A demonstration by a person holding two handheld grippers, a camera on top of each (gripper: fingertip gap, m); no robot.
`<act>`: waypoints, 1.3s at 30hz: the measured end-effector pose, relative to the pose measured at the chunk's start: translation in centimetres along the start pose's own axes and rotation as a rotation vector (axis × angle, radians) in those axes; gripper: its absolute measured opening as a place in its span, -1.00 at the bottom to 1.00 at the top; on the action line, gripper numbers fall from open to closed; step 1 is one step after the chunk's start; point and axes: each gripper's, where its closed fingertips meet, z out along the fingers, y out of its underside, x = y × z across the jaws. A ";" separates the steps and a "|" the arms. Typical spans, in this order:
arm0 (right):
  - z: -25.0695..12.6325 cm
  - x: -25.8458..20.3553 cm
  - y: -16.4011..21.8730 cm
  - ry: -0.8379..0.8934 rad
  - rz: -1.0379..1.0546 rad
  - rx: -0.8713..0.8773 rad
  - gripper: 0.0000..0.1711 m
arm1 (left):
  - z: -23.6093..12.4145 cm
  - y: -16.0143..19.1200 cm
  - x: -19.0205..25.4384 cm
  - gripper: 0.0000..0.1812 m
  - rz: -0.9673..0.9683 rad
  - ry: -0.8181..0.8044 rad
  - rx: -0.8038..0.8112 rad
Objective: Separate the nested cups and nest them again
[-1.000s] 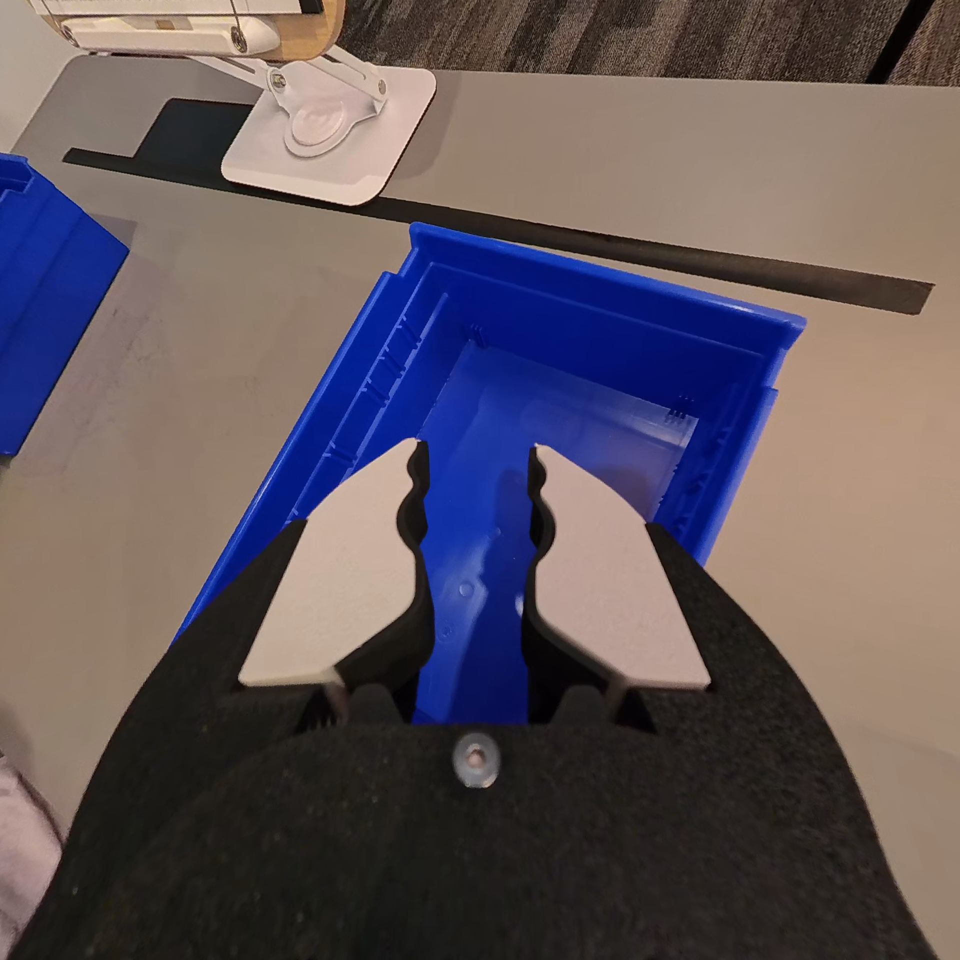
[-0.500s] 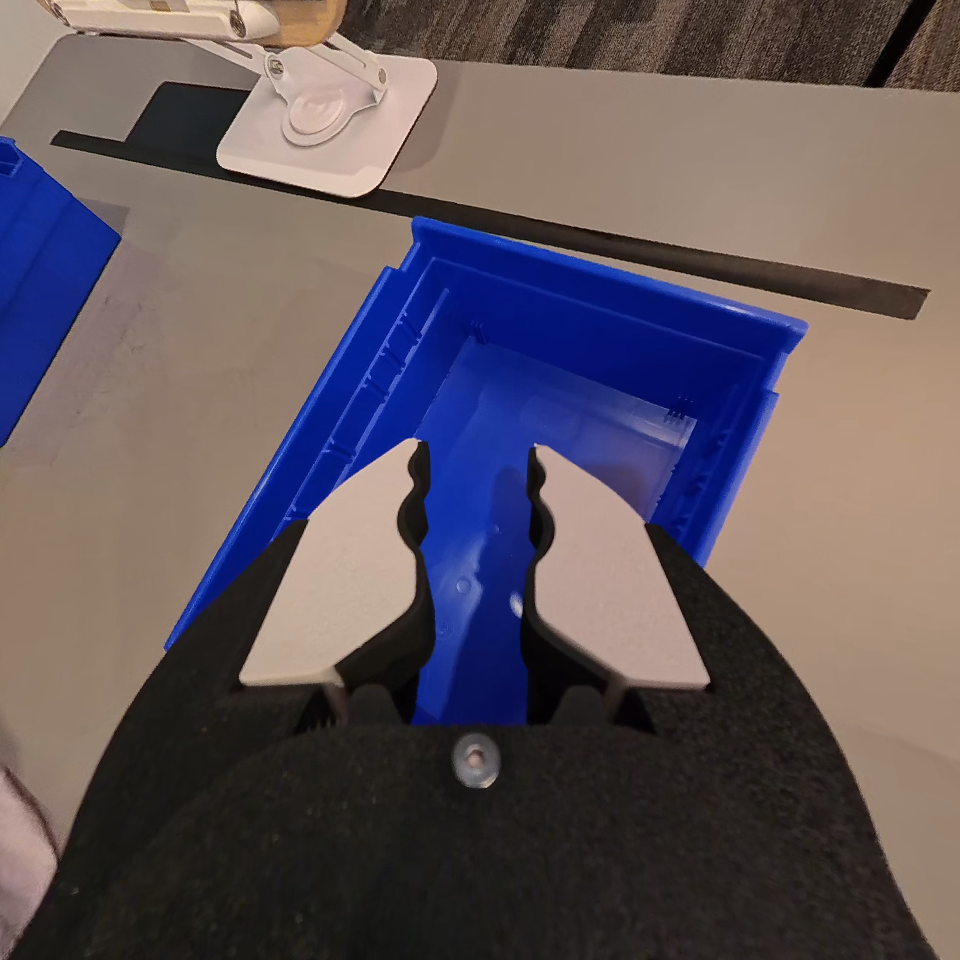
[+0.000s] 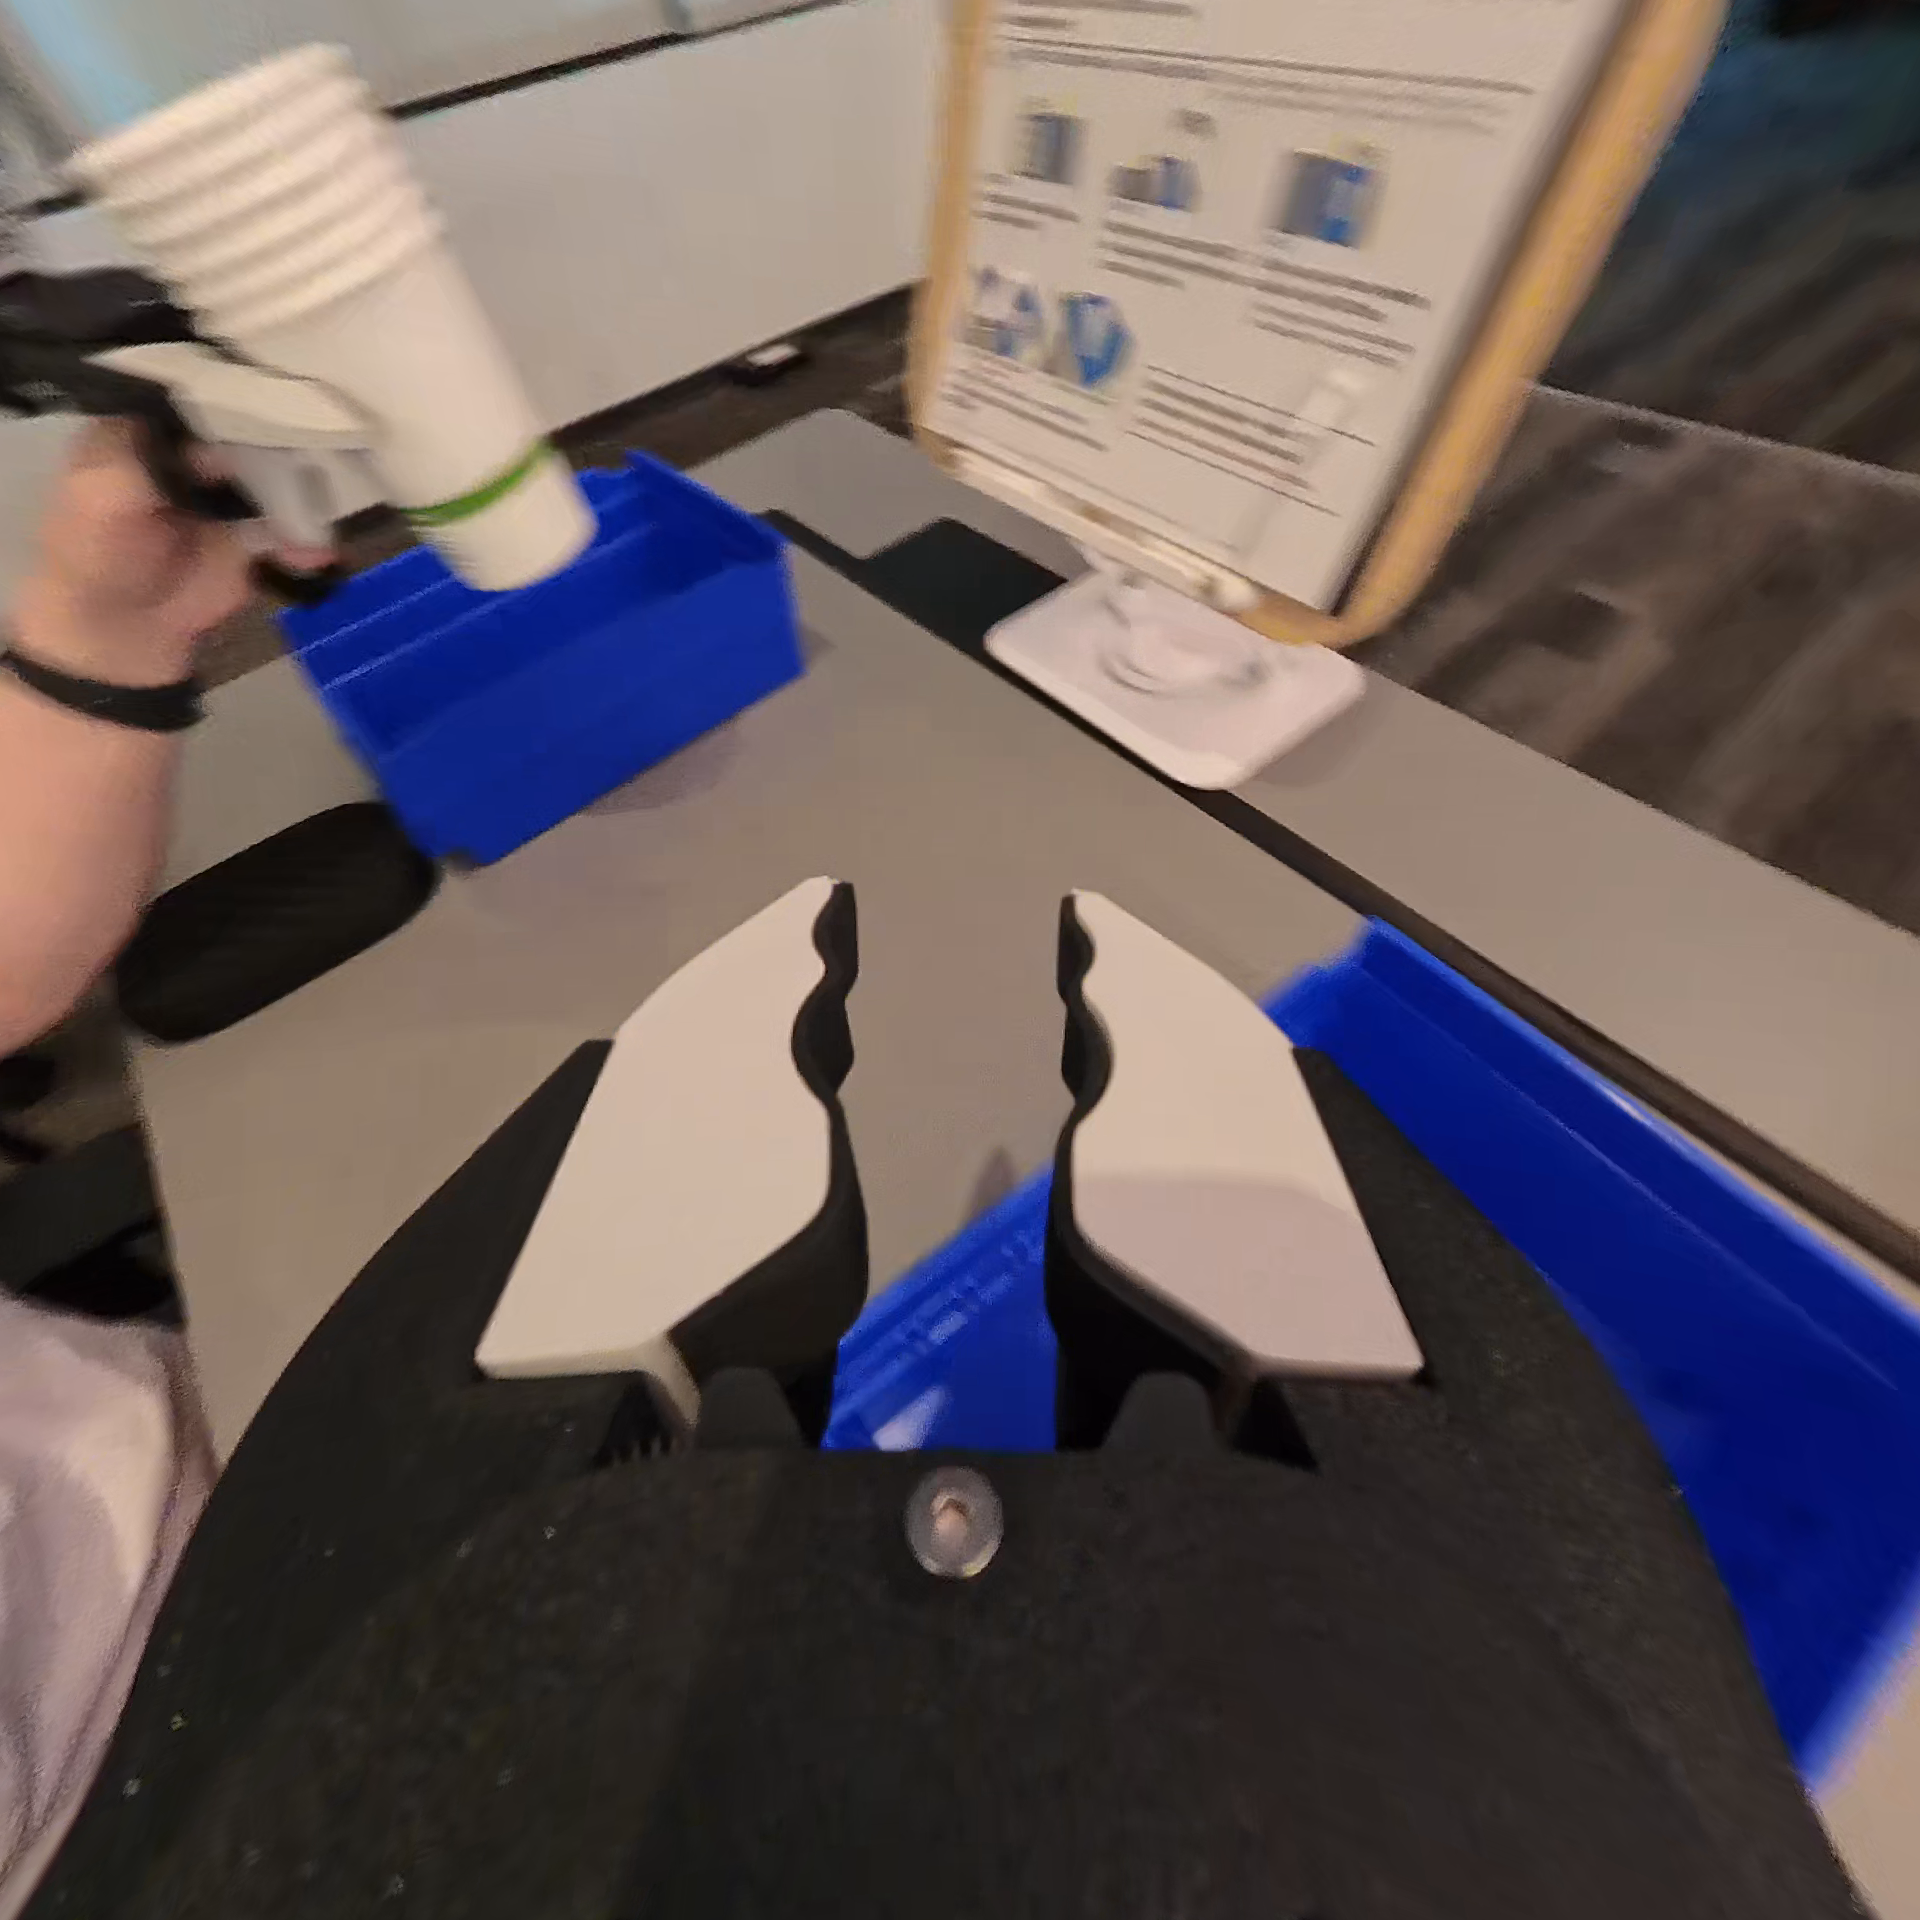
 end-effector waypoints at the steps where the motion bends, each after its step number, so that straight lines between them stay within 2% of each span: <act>1: 0.7 -2.0 -0.5 -0.056 -0.043 -0.002 -0.57 | 0.6 0.0 0.7 0.03 0.010 0.031 -0.006; 5: 2.9 -8.6 -1.9 -0.226 -0.207 -0.023 -0.56 | 2.7 0.1 2.7 0.03 0.028 0.148 -0.024; 8: 4.0 -11.9 -3.4 -0.315 -0.303 -0.050 -0.57 | 3.7 0.1 3.1 0.02 0.063 0.180 -0.050; 15: 7.4 -15.7 -6.7 -0.336 -0.576 -0.255 -0.69 | 5.1 0.8 3.4 0.03 0.070 0.179 -0.074; 18: 9.3 -17.3 -8.2 -0.331 -0.722 -0.326 -0.87 | 5.6 1.8 3.5 0.03 0.094 0.163 -0.116; 20: 10.7 -18.3 -9.0 -0.337 -0.783 -0.379 -0.88 | 5.9 2.3 3.7 0.02 0.122 0.146 -0.136; 24: 13.0 -19.3 -9.9 -0.370 -0.853 -0.499 -0.86 | 6.3 3.6 4.4 0.02 0.133 0.160 -0.168; 29: 14.7 -18.7 -8.5 -0.345 -0.947 -0.667 -0.81 | 6.5 3.3 5.0 0.02 0.114 0.187 -0.154; 39: 15.5 -18.4 -7.7 -0.369 -0.939 -0.736 -0.87 | 6.4 3.2 5.7 0.02 0.105 0.218 -0.145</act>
